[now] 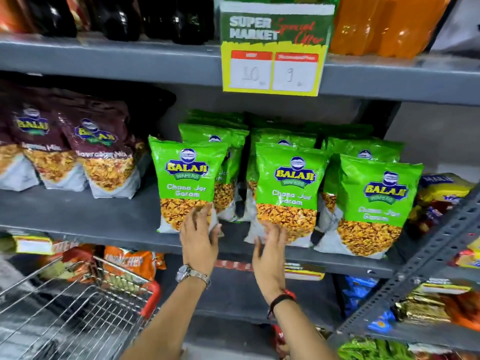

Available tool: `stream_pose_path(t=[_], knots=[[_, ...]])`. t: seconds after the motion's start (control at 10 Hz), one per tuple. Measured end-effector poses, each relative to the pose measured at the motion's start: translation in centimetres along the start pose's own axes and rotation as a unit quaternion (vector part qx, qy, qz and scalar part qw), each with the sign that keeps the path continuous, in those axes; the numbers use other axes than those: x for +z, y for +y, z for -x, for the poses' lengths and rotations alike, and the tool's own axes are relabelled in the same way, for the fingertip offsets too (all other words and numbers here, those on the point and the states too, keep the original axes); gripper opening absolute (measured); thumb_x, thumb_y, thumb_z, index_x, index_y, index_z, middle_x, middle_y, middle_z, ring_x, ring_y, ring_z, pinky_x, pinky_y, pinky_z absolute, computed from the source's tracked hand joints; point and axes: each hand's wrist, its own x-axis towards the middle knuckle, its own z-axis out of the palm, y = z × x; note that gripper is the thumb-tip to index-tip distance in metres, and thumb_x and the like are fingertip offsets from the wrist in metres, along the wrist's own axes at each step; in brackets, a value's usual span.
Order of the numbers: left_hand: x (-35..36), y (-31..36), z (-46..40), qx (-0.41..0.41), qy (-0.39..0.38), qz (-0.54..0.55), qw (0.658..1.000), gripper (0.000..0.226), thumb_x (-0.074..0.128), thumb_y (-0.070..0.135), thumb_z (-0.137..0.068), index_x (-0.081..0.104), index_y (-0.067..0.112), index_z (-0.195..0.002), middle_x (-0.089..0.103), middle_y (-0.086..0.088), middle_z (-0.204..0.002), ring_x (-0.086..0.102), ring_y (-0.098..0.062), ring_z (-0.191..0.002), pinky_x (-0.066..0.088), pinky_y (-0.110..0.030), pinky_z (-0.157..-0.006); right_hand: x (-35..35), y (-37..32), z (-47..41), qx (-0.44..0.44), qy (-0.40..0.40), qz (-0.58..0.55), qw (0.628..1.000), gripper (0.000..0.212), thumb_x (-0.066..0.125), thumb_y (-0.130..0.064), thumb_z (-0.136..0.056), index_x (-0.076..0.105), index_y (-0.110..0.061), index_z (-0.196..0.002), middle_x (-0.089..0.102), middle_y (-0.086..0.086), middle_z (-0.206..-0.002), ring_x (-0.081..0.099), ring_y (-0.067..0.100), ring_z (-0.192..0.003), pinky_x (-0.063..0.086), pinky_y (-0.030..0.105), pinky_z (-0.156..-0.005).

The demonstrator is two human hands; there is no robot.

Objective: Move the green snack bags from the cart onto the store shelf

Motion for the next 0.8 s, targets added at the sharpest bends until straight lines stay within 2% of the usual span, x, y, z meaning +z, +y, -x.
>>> stream_pose_path(t=[0.1,0.2,0.3,0.4,0.5,0.6,0.7,0.8], knots=[[-2.6,-3.5,-1.3,-0.063,0.058,-0.015,0.996,0.049,0.067,0.003,-0.075,0.047,-0.001,-0.120,0.048,-0.035,-0.117,0.048,-0.050,-0.107,0.041,-0.059,-0.089,3.6,-2.3,-1.2,-0.020,-0.098,-0.004,0.995,0.039,0.054,-0.015,-0.089,0.041,-0.010,-0.125,0.041,0.013,-0.128,0.046,0.028,-0.118,0.040,0.037,-0.099],[-3.9,-7.2,-3.0,-0.104,0.052,0.003,0.993,0.060,0.064,0.001,-0.077,0.034,-0.006,-0.128,0.038,-0.037,-0.128,0.037,-0.051,-0.121,0.034,-0.058,-0.098,6.7,-3.9,-2.2,-0.009,-0.176,-0.016,0.984,0.066,0.064,-0.026,-0.083,0.029,-0.007,-0.135,0.033,0.012,-0.142,0.032,0.024,-0.133,0.028,0.032,-0.109],[-3.9,-9.4,-4.2,-0.113,-0.050,0.072,0.990,0.059,0.058,0.000,-0.081,0.027,-0.005,-0.131,0.038,-0.031,-0.136,0.034,-0.042,-0.128,0.030,-0.050,-0.107,8.5,-4.3,-2.6,0.019,-0.189,-0.036,0.981,0.073,0.067,-0.025,-0.080,0.026,-0.010,-0.138,0.035,0.013,-0.140,0.034,0.026,-0.132,0.032,0.035,-0.109],[-3.2,-9.7,-4.2,-0.119,-0.080,0.101,0.984,0.041,0.051,-0.001,-0.086,0.038,-0.004,-0.125,0.052,-0.029,-0.122,0.046,-0.040,-0.117,0.034,-0.035,-0.094,8.8,-4.0,-2.5,0.021,-0.186,-0.027,0.982,0.065,0.064,-0.025,-0.082,0.030,-0.011,-0.136,0.039,0.013,-0.136,0.041,0.029,-0.127,0.039,0.039,-0.104],[-2.6,-8.9,-3.6,-0.107,-0.082,0.109,0.985,0.036,0.051,-0.002,-0.085,0.042,-0.006,-0.120,0.053,-0.032,-0.113,0.048,-0.041,-0.110,0.032,-0.032,-0.086,8.0,-3.2,-2.3,0.015,-0.175,-0.010,0.984,0.061,0.063,-0.024,-0.083,0.033,-0.009,-0.134,0.042,0.013,-0.134,0.043,0.029,-0.125,0.040,0.038,-0.100],[-1.9,-7.9,-3.2,-0.095,-0.102,0.117,0.983,0.037,0.051,0.001,-0.086,0.042,-0.003,-0.121,0.052,-0.031,-0.111,0.049,-0.039,-0.107,0.034,-0.032,-0.085,6.8,-2.1,-2.1,0.025,-0.157,-0.001,0.987,0.059,0.061,-0.024,-0.085,0.032,-0.009,-0.134,0.042,0.014,-0.135,0.041,0.028,-0.126,0.039,0.037,-0.100],[-1.7,-6.4,-2.5,-0.112,-0.121,0.125,0.978,0.039,0.050,0.004,-0.088,0.039,0.001,-0.125,0.051,-0.029,-0.115,0.048,-0.036,-0.110,0.036,-0.031,-0.087,5.6,-2.0,-1.7,0.036,-0.164,0.003,0.986,0.061,0.058,-0.025,-0.087,0.027,-0.011,-0.138,0.041,0.013,-0.138,0.039,0.027,-0.128,0.037,0.036,-0.102],[-1.5,-5.7,-2.4,-0.129,-0.092,0.122,0.980,0.045,0.050,0.005,-0.088,0.034,0.002,-0.129,0.047,-0.027,-0.126,0.044,-0.036,-0.119,0.035,-0.037,-0.096,4.9,-2.5,-1.7,0.049,-0.156,-0.013,0.987,0.064,0.058,-0.024,-0.087,0.023,-0.013,-0.140,0.041,0.013,-0.139,0.038,0.027,-0.130,0.037,0.037,-0.103]])
